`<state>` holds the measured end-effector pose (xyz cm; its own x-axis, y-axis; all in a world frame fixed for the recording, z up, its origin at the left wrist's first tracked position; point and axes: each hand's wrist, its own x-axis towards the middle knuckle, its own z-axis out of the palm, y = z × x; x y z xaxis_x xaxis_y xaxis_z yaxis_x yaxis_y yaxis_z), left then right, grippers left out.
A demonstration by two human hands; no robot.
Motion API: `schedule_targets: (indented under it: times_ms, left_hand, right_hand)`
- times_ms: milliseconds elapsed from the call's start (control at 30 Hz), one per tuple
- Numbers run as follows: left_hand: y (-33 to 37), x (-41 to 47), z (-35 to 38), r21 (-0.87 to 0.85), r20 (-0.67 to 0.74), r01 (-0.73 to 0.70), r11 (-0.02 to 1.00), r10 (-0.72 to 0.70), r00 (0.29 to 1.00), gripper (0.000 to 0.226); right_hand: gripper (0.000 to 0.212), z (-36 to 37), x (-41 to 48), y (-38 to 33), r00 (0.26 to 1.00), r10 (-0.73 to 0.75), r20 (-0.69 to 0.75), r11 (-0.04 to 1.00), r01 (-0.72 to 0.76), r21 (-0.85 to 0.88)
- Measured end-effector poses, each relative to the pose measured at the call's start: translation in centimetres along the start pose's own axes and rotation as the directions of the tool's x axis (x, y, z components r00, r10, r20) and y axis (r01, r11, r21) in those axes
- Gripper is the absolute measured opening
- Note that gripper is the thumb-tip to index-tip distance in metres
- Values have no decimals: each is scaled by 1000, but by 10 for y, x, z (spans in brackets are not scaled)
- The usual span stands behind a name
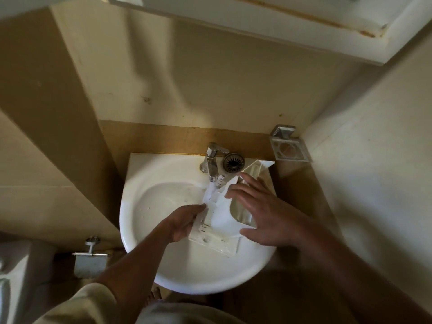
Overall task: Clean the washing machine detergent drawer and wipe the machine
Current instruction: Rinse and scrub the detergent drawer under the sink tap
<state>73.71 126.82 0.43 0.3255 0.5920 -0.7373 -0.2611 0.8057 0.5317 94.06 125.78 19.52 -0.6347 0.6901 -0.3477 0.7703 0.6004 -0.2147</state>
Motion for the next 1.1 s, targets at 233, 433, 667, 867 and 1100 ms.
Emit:
schedule_targets:
  times_ms: [233, 433, 667, 867, 1100]
  left_hand:
    - [3, -5, 15, 72, -75, -148, 986, 153, 985, 22]
    - [4, -20, 28, 276, -135, -212, 938, 256, 957, 25]
    - [6, -33, 27, 436, -291, -199, 878, 347, 892, 27]
    - [29, -31, 21, 719, -267, -101, 688, 407, 874, 31]
    - [66, -23, 41, 829, -71, -180, 529, 420, 905, 35]
  right_hand:
    - [82, 1, -30, 39, 994, 77, -72, 918, -43, 394]
    - [98, 40, -51, 77, 861, 492, -128, 550, -193, 812]
    - [76, 69, -38, 81, 754, 624, 205, 99, -337, 936]
    - [43, 83, -42, 57, 676, 500, 540, -416, -360, 835]
    - [35, 121, -45, -16, 644, 463, 609, -799, 5, 602]
